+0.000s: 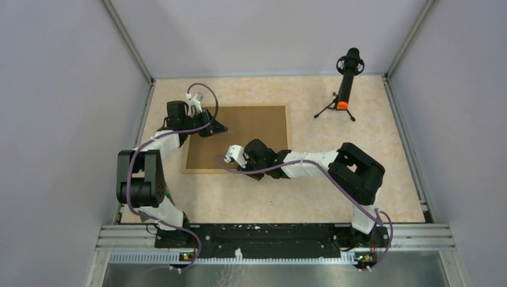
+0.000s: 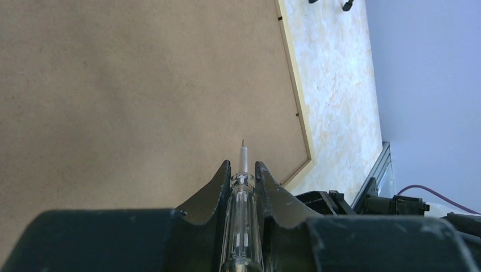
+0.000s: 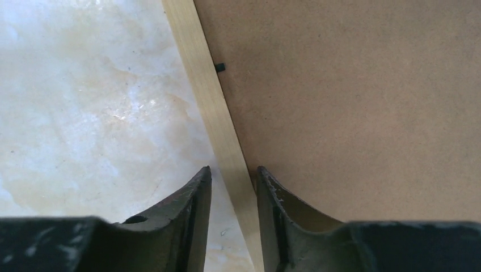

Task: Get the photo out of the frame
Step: Adjust the photo frame at the center of the board.

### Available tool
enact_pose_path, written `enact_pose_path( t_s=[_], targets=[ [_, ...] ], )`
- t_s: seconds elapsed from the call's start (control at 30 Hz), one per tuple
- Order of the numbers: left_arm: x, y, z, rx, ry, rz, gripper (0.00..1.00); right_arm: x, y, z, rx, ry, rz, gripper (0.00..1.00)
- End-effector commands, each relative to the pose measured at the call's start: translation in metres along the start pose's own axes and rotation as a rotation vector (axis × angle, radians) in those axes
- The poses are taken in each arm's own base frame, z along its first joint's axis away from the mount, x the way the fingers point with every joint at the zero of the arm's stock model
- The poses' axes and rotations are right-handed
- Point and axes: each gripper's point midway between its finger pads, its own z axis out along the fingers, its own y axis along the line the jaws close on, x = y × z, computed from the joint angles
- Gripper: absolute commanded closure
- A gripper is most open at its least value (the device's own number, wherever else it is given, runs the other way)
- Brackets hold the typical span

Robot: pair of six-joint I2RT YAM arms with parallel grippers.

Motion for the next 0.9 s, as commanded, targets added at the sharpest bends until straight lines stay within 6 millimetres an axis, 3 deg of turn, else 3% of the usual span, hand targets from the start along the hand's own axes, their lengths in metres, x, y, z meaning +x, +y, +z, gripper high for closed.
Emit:
enact_pose_path(
  t_s=[0.0,0.1,0.17,0.23,0.4,0.63,0.77,0.87],
  targets=[
    [-0.005,-0.018,0.013,0.070,-0.020,0.039,1.00,-0.031,0.000,-0.014,-0.052,-0.083,0.062,0.59],
    [0.003,-0.027,0.021,0.113,-0.005,0.047,1.00,-0.051,-0.015,-0.042,-0.085,-0.161,0.172,0.44],
    [0.007,-0.036,0.024,0.171,-0.022,0.041,1.00,-0.055,-0.030,-0.062,-0.107,-0.194,0.247,0.38],
    [0.016,-0.041,0.026,0.202,-0.043,0.032,1.00,-0.050,-0.050,-0.082,-0.101,-0.219,0.322,0.34],
    [0.038,-0.058,0.052,0.227,-0.013,0.072,1.00,-0.014,-0.090,-0.120,-0.052,-0.215,0.522,0.30],
    [0.061,-0.078,0.098,0.284,0.026,0.086,1.00,0.059,-0.126,-0.121,-0.020,-0.117,0.916,0.39],
    [0.075,-0.084,0.115,0.307,0.057,0.087,1.00,0.077,-0.140,-0.116,-0.021,-0.116,1.062,0.47],
    [0.080,-0.082,0.123,0.314,0.056,0.067,1.00,0.082,-0.135,-0.111,-0.035,-0.105,1.104,0.51]
  ],
)
